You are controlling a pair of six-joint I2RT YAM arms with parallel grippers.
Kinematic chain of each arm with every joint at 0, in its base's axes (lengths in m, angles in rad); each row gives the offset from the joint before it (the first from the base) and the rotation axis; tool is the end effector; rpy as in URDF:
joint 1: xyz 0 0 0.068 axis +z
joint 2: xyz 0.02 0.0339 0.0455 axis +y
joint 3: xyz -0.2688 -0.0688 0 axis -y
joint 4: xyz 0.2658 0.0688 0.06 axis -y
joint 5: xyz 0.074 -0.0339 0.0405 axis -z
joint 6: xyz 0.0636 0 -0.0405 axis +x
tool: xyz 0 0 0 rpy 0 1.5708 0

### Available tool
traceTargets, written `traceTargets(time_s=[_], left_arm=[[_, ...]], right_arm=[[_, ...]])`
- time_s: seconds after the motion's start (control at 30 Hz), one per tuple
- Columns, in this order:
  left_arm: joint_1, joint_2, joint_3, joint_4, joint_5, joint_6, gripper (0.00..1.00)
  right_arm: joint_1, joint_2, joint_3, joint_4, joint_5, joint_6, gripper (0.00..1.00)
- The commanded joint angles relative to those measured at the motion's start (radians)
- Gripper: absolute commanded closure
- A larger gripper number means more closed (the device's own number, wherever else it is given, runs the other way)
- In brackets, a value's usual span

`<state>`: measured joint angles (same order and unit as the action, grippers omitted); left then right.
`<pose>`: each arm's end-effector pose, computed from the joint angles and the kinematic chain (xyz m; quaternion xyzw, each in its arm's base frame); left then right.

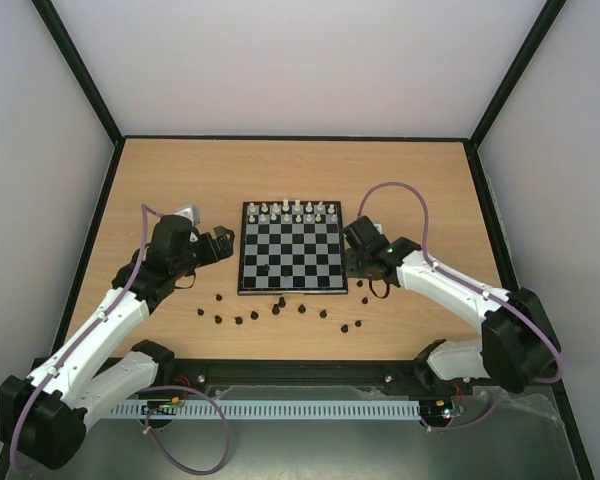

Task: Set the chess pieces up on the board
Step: Adjust the chess piece on the chessboard.

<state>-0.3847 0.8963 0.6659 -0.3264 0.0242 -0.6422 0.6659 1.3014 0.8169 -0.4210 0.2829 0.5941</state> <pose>0.2232 -0.0920 0.2484 -0.1064 0.8677 -0.2477 0.4177 0.2429 0.1683 0.1956 0.0124 0.9368 0.0828 0.3397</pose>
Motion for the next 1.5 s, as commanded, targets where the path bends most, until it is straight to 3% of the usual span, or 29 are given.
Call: traceTargets(time_s=[0.0,0.13,0.4,0.57,0.67,0.83,1.13,1.47], left_arm=[[0.009,-0.010,-0.017,0.014,0.018,0.013,0.00],[0.009,-0.010,-0.017,0.014,0.023,0.012,0.01],[0.010,-0.013,-0.023,0.009,0.019,0.010,0.01],[0.010,-0.010,-0.024,0.010,0.020,0.008,0.01],[0.010,-0.011,-0.027,0.013,0.019,0.001,0.01],[0.010,-0.025,-0.038,0.009,0.019,-0.008,0.00],[0.010,-0.099,-0.042,-0.042,0.002,-0.017,0.01],[0.010,-0.146,-0.055,-0.053,0.015,-0.034,0.01]], right_arm=[[-0.053,0.061,0.038,-0.041,-0.046,-0.052,0.58],[-0.061,0.113,0.046,-0.031,-0.080,-0.067,0.64],[-0.061,0.147,0.035,-0.008,-0.117,-0.081,0.63],[-0.025,0.087,0.090,-0.009,-0.135,-0.112,0.44],[0.029,0.095,0.145,-0.022,-0.138,-0.133,0.41],[0.117,0.191,0.239,-0.038,-0.175,-0.157,0.49],[0.240,0.383,0.396,-0.079,-0.160,-0.173,0.54],[0.270,0.528,0.498,-0.102,-0.157,-0.183,0.65]])
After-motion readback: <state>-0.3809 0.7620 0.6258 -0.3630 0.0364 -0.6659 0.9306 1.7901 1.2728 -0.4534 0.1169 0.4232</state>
